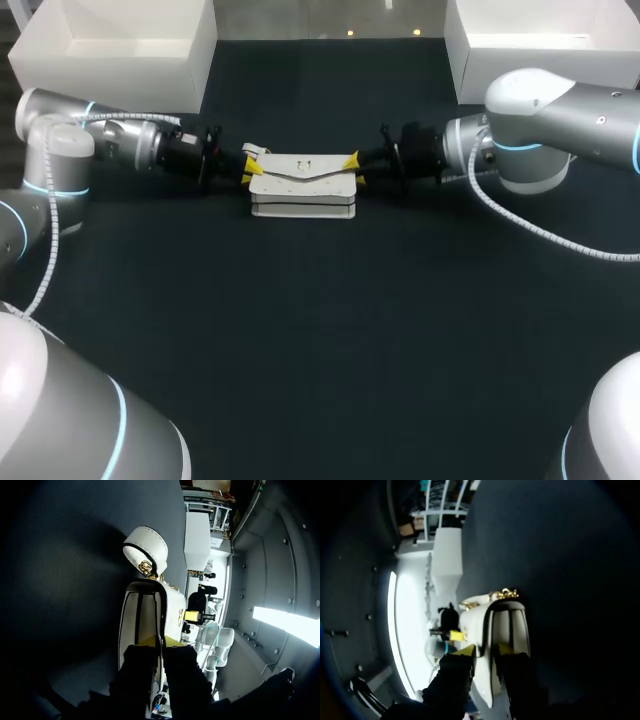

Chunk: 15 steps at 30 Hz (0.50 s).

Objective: Pick up the bag, open it, inspect its contents, close it, and place it on the opposite side

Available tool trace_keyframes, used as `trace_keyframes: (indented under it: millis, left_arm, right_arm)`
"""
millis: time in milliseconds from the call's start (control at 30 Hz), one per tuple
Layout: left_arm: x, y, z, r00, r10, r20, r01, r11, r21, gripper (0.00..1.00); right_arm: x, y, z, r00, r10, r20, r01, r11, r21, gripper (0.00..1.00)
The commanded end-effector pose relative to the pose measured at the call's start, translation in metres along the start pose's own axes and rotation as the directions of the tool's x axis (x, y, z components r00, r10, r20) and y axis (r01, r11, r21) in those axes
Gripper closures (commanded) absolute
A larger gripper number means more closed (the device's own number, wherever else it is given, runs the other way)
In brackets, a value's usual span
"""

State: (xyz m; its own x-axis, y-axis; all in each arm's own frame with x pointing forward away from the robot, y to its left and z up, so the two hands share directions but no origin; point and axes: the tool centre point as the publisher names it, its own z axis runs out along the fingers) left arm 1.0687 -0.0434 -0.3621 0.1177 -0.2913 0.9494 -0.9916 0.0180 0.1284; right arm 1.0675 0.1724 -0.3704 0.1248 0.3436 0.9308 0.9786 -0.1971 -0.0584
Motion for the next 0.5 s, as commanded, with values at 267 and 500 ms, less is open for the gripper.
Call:
trace_keyframes:
  millis: [267,500]
  left_arm:
    - [0.001,0.006,-0.001,1.000,0.021,-0.009,-0.020,1.000,0.021,0.57]
    - [0.024,0.022,-0.014,0.996,0.087,-0.036,-0.085,0.995,0.060,0.35]
  right_arm:
    - [-0.006,0.000,0.001,1.000,0.015,-0.003,-0.015,1.000,-0.001,1.00]
    - [0.007,-0.006,-0.015,1.000,-0.013,-0.002,0.013,0.999,-0.039,0.00]
